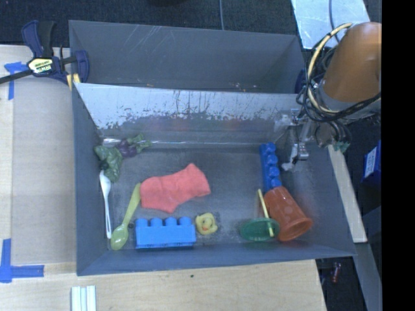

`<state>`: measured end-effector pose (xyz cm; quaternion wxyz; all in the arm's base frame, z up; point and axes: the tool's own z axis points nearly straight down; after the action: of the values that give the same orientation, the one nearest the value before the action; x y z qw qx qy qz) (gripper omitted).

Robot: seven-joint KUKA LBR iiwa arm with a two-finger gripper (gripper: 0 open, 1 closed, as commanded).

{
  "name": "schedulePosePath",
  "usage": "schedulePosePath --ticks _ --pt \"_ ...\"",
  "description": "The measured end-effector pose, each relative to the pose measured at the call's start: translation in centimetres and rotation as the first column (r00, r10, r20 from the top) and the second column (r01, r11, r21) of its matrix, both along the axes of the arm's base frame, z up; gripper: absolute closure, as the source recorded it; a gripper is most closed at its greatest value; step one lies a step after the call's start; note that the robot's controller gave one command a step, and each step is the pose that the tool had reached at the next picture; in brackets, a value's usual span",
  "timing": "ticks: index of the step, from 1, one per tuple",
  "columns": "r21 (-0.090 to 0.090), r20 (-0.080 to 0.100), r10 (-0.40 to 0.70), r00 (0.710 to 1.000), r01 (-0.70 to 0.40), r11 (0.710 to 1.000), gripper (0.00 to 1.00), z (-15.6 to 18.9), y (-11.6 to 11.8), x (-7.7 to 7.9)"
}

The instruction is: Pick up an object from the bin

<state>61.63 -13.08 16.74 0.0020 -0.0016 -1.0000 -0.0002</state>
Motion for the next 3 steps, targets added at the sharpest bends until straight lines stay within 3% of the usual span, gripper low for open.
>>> schedulePosePath --ticks 1,2,3 --pt "-0.001 0.008 0.003 1.0 -0.003 1.0 0.0 0.5 0.0 0.2" --pt "-0.001 0.008 -0.006 1.0 0.006 1.0 0.0 -0.3 7.6 0.0" --pt "0.0 0.01 0.028 1.0 -0.028 1.0 0.0 2.5 8.8 0.2"
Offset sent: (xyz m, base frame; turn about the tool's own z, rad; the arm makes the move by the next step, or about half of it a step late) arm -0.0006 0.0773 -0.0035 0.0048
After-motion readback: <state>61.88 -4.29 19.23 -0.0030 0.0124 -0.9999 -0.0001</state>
